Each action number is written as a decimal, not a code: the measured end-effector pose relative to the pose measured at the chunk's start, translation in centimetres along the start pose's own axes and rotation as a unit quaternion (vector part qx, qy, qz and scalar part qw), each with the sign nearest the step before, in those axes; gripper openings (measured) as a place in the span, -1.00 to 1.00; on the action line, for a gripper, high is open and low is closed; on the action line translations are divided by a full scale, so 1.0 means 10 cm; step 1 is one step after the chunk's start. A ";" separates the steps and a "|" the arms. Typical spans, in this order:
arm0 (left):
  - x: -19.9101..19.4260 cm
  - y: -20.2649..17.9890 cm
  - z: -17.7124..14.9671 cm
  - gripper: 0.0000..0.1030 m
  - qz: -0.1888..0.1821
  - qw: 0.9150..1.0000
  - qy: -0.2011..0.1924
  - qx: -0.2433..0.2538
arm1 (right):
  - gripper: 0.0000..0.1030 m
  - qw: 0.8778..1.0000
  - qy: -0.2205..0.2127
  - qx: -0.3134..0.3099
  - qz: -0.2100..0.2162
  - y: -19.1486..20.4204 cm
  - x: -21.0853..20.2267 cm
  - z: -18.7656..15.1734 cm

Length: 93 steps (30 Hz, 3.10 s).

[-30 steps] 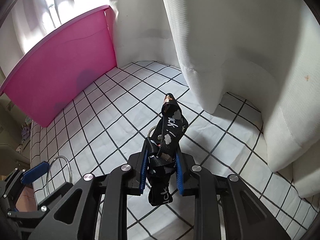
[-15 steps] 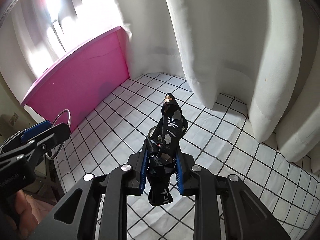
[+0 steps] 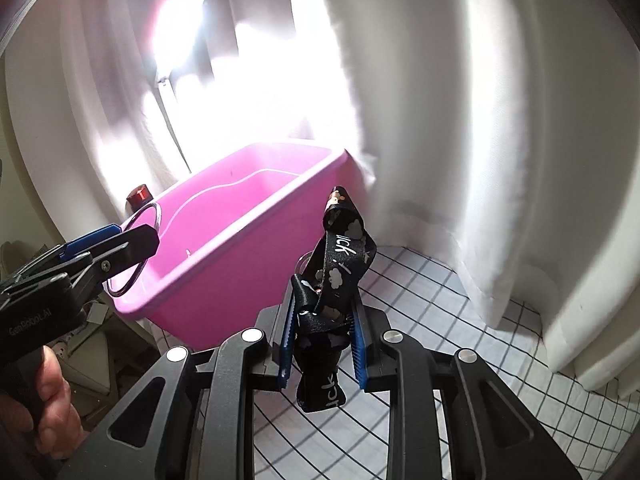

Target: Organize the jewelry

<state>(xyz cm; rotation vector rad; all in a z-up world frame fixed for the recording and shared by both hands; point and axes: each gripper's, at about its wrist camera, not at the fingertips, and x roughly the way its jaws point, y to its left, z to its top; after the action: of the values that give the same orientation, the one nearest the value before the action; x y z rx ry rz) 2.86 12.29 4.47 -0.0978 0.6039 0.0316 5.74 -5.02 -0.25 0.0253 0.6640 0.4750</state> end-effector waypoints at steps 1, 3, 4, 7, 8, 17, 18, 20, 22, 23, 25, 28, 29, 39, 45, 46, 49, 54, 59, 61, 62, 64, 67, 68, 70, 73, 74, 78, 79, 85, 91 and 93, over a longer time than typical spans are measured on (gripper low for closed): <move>0.01 0.13 0.05 0.37 0.006 1.000 -0.001 -0.001 | -0.55 1.000 -0.004 -0.004 0.007 0.09 0.06 0.08; 0.05 0.36 0.14 0.37 0.022 1.000 -0.001 -0.002 | -0.55 1.000 -0.009 -0.017 0.017 0.29 0.17 0.25; 0.08 0.47 0.18 0.37 0.031 1.000 -0.002 -0.002 | -0.55 0.999 -0.010 -0.023 0.021 0.38 0.23 0.33; 0.20 0.78 0.29 0.37 0.048 0.999 0.005 -0.007 | -0.55 0.999 -0.007 -0.043 0.028 0.63 0.43 0.54; 0.22 0.88 0.32 0.37 0.052 0.999 0.007 -0.010 | -0.55 0.998 -0.005 -0.049 0.029 0.71 0.50 0.60; 0.64 1.41 0.31 0.37 0.066 0.996 0.046 -0.035 | -0.55 0.995 0.043 -0.090 0.026 1.23 1.21 0.85; 0.69 1.44 0.30 0.37 0.065 0.996 0.052 -0.037 | -0.55 0.994 0.051 -0.091 0.023 1.25 1.28 0.85; 0.77 1.47 0.28 0.37 0.071 0.995 0.062 -0.033 | -0.55 0.993 0.068 -0.091 0.022 1.27 1.40 0.83; 0.85 1.48 0.26 0.37 0.074 0.994 0.074 -0.029 | -0.55 0.992 0.080 -0.091 0.017 1.27 1.51 0.81; 0.88 1.49 0.25 0.38 0.073 0.994 0.080 -0.030 | -0.55 0.992 0.085 -0.090 0.014 1.27 1.56 0.81; 0.93 1.50 0.23 0.38 0.074 0.993 0.090 -0.031 | -0.55 0.992 0.095 -0.087 0.005 1.26 1.63 0.81; 1.01 1.54 0.23 0.40 0.077 0.991 0.104 -0.030 | -0.54 0.991 0.102 -0.086 -0.012 1.24 1.70 0.82; 1.03 1.56 0.22 0.40 0.079 0.990 0.109 -0.031 | -0.40 0.991 0.104 -0.083 -0.013 1.23 1.71 0.82; 1.03 1.66 0.24 0.83 0.096 0.986 0.124 -0.050 | 0.28 0.994 0.072 -0.072 -0.037 1.17 1.57 0.90; 1.02 1.67 0.23 0.83 0.103 0.983 0.138 -0.058 | 0.28 0.995 0.068 -0.067 -0.039 1.19 1.48 0.85; 1.02 1.67 0.23 0.83 0.104 0.983 0.139 -0.058 | 0.28 0.995 0.067 -0.066 -0.040 1.20 1.46 0.84; 0.98 1.66 0.24 0.83 0.113 0.982 0.137 -0.060 | 0.28 0.995 0.066 -0.063 -0.039 1.20 1.41 0.83; 0.94 1.67 0.26 0.83 0.119 0.982 0.135 -0.060 | 0.28 0.995 0.063 -0.071 -0.040 1.25 1.34 0.79; 0.91 1.67 0.28 0.83 0.126 0.981 0.135 -0.055 | 0.28 0.994 0.059 -0.081 -0.044 1.29 1.25 0.76; 0.89 1.67 0.28 0.83 0.125 0.981 0.134 -0.057 | 0.28 0.994 0.057 -0.080 -0.044 1.29 1.22 0.76; 0.88 1.66 0.28 0.83 0.127 0.981 0.134 -0.057 | 0.28 0.994 0.056 -0.080 -0.044 1.30 1.20 0.76; 0.86 1.66 0.28 0.83 0.129 0.981 0.131 -0.057 | 0.28 0.994 0.054 -0.081 -0.046 1.31 1.17 0.75; 0.84 1.65 0.27 0.83 0.128 0.981 0.131 -0.058 | 0.28 0.994 0.053 -0.081 -0.046 1.33 1.13 0.73; 0.84 1.65 0.27 0.83 0.128 0.981 0.131 -0.057 | 0.28 0.994 0.052 -0.081 -0.046 1.33 1.12 0.72; 0.83 1.65 0.28 0.83 0.129 0.981 0.130 -0.056 | 0.28 0.994 0.053 -0.081 -0.047 1.33 1.10 0.72; 0.81 1.65 0.26 0.83 0.128 0.981 0.131 -0.059 | 0.28 0.994 0.053 -0.080 -0.048 1.34 1.07 0.69; 0.81 1.65 0.25 0.83 0.127 0.981 0.132 -0.060 | 0.28 0.994 0.053 -0.081 -0.049 1.34 1.06 0.68; 0.80 1.63 0.22 0.83 0.128 0.981 0.134 -0.062 | 0.28 0.994 0.053 -0.082 -0.050 1.35 1.02 0.63; 0.79 1.63 0.22 0.83 0.130 0.981 0.133 -0.061 | 0.28 0.994 0.053 -0.083 -0.050 1.34 1.01 0.62; 0.75 1.61 0.19 0.83 0.131 0.981 0.132 -0.063 | 0.28 0.994 0.052 -0.083 -0.052 1.35 0.95 0.60; 0.70 1.58 0.18 0.83 0.136 0.980 0.131 -0.056 | 0.28 0.994 0.050 -0.073 -0.056 1.32 0.90 0.59; 0.68 1.56 0.17 0.83 0.136 0.981 0.131 -0.053 | 0.28 0.995 0.049 -0.071 -0.057 1.31 0.89 0.59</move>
<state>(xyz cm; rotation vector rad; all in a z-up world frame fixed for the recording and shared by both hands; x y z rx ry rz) 8.54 28.02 0.68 -0.1223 0.8754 0.3207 9.88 11.22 1.41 -0.1703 0.7227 0.4147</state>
